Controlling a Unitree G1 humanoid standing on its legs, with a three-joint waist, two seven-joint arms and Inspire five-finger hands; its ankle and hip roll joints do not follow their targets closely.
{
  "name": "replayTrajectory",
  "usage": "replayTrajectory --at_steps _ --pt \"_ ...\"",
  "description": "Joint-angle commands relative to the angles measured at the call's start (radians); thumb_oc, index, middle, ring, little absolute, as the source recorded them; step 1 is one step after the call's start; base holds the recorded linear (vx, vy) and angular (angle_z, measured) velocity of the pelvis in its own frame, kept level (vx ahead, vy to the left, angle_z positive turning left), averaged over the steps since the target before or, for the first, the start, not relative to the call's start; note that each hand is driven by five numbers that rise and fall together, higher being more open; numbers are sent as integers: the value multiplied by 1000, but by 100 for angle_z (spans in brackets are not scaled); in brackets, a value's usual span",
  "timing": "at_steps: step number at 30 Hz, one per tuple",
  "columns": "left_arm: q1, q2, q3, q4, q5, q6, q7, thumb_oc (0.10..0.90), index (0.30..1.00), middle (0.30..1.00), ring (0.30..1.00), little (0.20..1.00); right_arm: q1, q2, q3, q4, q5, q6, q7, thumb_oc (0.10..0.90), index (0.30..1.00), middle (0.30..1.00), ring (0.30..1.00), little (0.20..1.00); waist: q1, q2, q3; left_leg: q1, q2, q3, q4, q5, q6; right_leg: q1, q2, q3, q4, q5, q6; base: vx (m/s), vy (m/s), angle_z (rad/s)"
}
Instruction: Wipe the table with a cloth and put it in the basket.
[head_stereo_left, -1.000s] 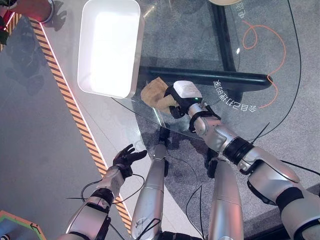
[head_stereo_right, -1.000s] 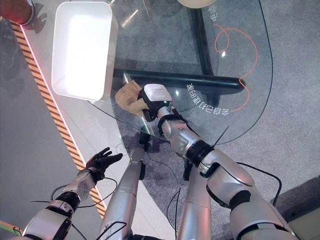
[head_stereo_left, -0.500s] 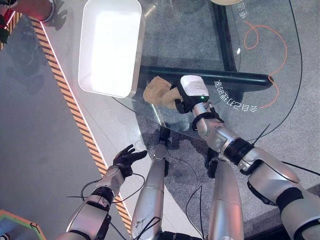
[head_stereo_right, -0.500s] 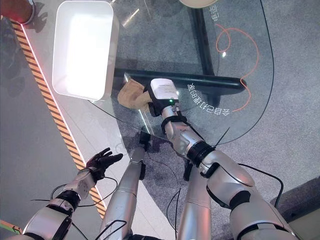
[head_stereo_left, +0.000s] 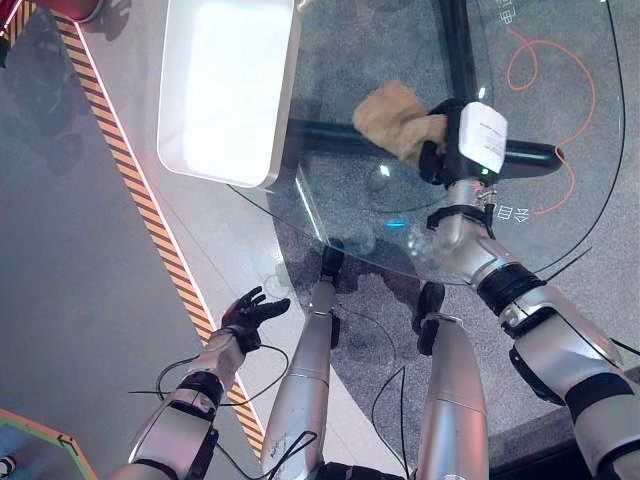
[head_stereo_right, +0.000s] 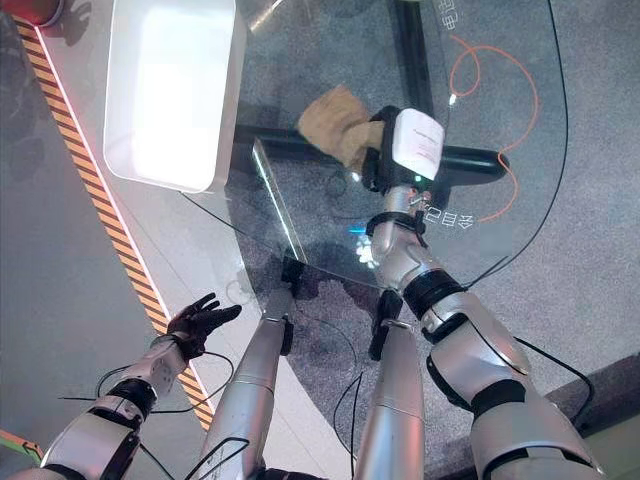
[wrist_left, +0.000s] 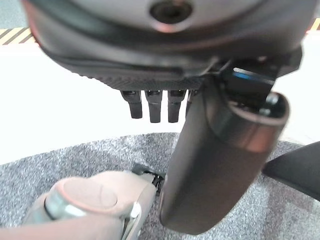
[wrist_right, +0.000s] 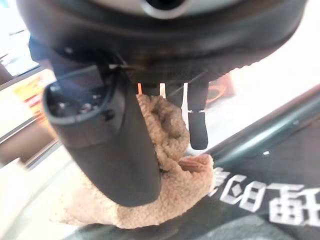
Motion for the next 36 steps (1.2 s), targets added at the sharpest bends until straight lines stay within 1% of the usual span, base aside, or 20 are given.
replayTrajectory --at_steps 1,4,6,7,10,13,18,23,30,33,36 --pt "1 49 0 51 -23 -20 -6 800 900 900 900 900 -49 -165 -126 127 84 16 -127 100 300 300 300 200 -37 -15 -13 20 -103 131 128 -164 165 19 50 -38 -261 205 13 0 0 0" --pt "4 56 1 49 -27 -19 -8 800 900 900 900 900 -23 -184 -179 195 108 -6 -136 100 300 300 300 200 -41 -17 -13 14 -100 132 134 -170 167 15 52 -36 -258 203 14 1 -8 2" --pt "5 58 1 49 -28 -19 -9 800 900 900 900 900 -19 -188 -187 205 110 -9 -137 100 300 300 300 200 -42 -17 -13 13 -100 132 134 -171 167 15 53 -36 -259 202 14 0 0 0" --pt "4 71 6 48 -31 -10 -12 800 900 900 900 900 8 -211 -232 272 130 -19 -141 100 300 300 300 200 -46 -21 -13 12 -96 132 135 -175 170 15 57 -34 -259 202 15 4 -38 -2" --pt "1 81 20 53 -24 -4 -14 800 900 900 900 900 44 -229 -289 333 180 -42 -149 100 300 300 300 200 -52 -28 -13 12 -94 129 134 -178 171 17 63 -30 -261 203 16 3 -26 -1" --pt "-3 89 28 60 -23 -2 -19 800 900 900 900 900 69 -241 -328 357 214 -53 -160 100 300 300 300 200 -57 -32 -13 12 -91 129 135 -181 170 17 65 -27 -263 203 18 1 -11 0" --pt "-15 118 50 75 -22 9 -27 800 900 900 900 900 119 -263 -408 395 316 -70 -183 100 300 300 300 200 -70 -43 -13 8 -84 125 133 -185 165 15 72 -18 -270 206 25 0 0 0" --pt "-32 135 60 94 -24 18 -34 800 900 900 900 900 128 -268 -431 402 349 -68 -199 100 300 300 300 200 -78 -51 -13 11 -78 127 126 -187 160 17 77 -9 -278 209 29 -5 -6 -3" --pt "-57 154 67 129 -25 23 -50 800 900 900 900 900 125 -281 -440 423 376 -82 -186 100 300 300 300 200 -81 -62 -13 17 -73 128 117 -186 155 26 79 -7 -292 210 32 -8 -7 -4" --pt "-65 163 69 138 -25 27 -59 800 900 900 900 900 122 -279 -435 420 377 -92 -169 100 300 300 300 200 -83 -65 -13 21 -71 127 112 -186 153 29 80 -6 -295 210 33 -7 -5 -2" --pt "-77 165 67 138 -27 32 -57 800 900 900 900 900 111 -270 -422 410 340 -108 -151 100 300 300 300 200 -83 -66 -13 21 -71 126 108 -185 152 28 81 -5 -298 212 34 0 0 0"
